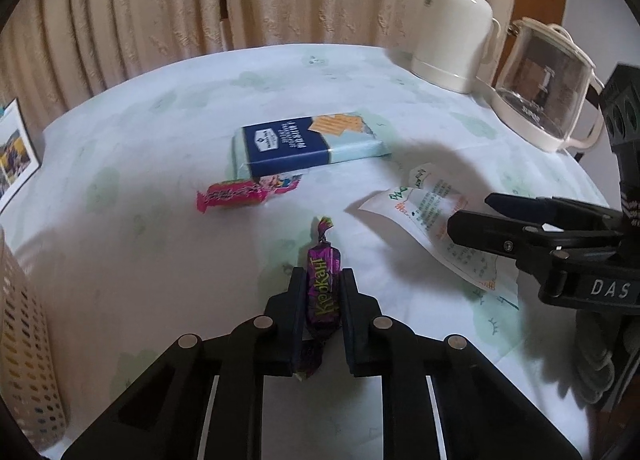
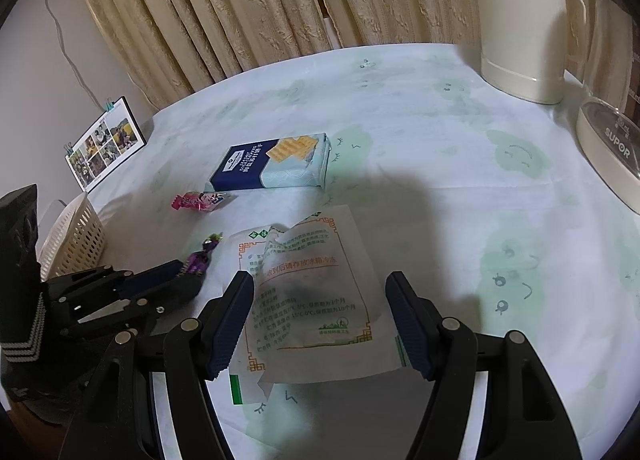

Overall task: Organize snacks
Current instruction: 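Move the left gripper to the purple wrapped candy and grasp it, then lift the purple candy with the left gripper while the right grasps the white paper packet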

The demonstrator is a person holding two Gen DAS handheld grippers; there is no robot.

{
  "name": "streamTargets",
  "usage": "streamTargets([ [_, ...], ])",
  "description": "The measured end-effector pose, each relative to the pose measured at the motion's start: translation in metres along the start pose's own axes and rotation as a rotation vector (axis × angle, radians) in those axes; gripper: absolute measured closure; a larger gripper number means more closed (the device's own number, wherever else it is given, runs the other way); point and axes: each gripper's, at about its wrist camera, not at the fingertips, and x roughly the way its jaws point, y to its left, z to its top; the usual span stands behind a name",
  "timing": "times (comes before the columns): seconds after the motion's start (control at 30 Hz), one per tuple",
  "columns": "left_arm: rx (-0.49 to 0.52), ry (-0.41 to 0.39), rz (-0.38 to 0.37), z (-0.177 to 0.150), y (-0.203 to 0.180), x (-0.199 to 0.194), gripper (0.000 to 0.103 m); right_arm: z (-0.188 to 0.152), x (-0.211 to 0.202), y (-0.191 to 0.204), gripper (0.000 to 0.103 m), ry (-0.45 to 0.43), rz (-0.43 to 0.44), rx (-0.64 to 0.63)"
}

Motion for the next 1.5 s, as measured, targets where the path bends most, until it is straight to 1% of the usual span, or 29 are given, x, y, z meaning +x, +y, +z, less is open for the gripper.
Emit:
streamTargets([
  [0.1, -0.023, -0.019, -0.006, -0.001, 0.003, -0.007, 0.086, 0.000, 0.001, 0.002, 0.035, -0.006, -0.007, 0.000],
  [0.17, -0.028, -0.033, -0.007, 0.000, 0.004, -0.012, 0.086, 0.000, 0.000, 0.001, 0.025, -0.014, -0.013, 0.006],
  [0.33, -0.033, -0.069, -0.003, 0.001, 0.005, -0.025, 0.086, 0.002, -0.002, -0.001, 0.023, -0.036, -0.017, 0.024],
  [0.43, -0.039, -0.089, 0.001, 0.001, 0.006, -0.032, 0.086, 0.003, -0.001, 0.001, 0.016, -0.037, -0.016, 0.017],
  [0.53, -0.050, -0.100, 0.000, 0.002, 0.008, -0.038, 0.086, 0.004, -0.001, 0.006, 0.014, -0.045, -0.013, -0.007],
  [0.63, -0.064, -0.105, 0.001, 0.003, 0.010, -0.041, 0.086, 0.003, 0.001, 0.014, 0.009, -0.044, -0.017, -0.039],
  [0.9, -0.092, -0.122, -0.003, 0.003, 0.015, -0.049, 0.086, -0.002, 0.009, 0.034, 0.007, -0.009, -0.061, -0.151],
  [1.0, -0.098, -0.127, -0.003, 0.003, 0.016, -0.050, 0.086, -0.002, 0.016, 0.036, 0.007, 0.025, -0.089, -0.157],
  [1.1, -0.103, -0.132, -0.003, 0.004, 0.016, -0.052, 0.086, -0.002, 0.021, 0.034, 0.007, 0.041, -0.112, -0.140],
  [1.2, -0.108, -0.132, -0.002, 0.003, 0.017, -0.053, 0.086, -0.002, 0.020, 0.033, 0.014, 0.033, -0.131, -0.135],
  [1.3, -0.106, -0.133, -0.003, 0.003, 0.017, -0.052, 0.086, -0.002, 0.017, 0.030, 0.024, 0.019, -0.128, -0.125],
  [1.37, -0.108, -0.134, -0.003, 0.003, 0.017, -0.053, 0.086, -0.002, 0.015, 0.029, 0.040, 0.010, -0.131, -0.117],
  [1.5, -0.118, -0.143, -0.001, 0.003, 0.020, -0.055, 0.086, -0.002, 0.013, 0.029, 0.049, 0.002, -0.129, -0.116],
])
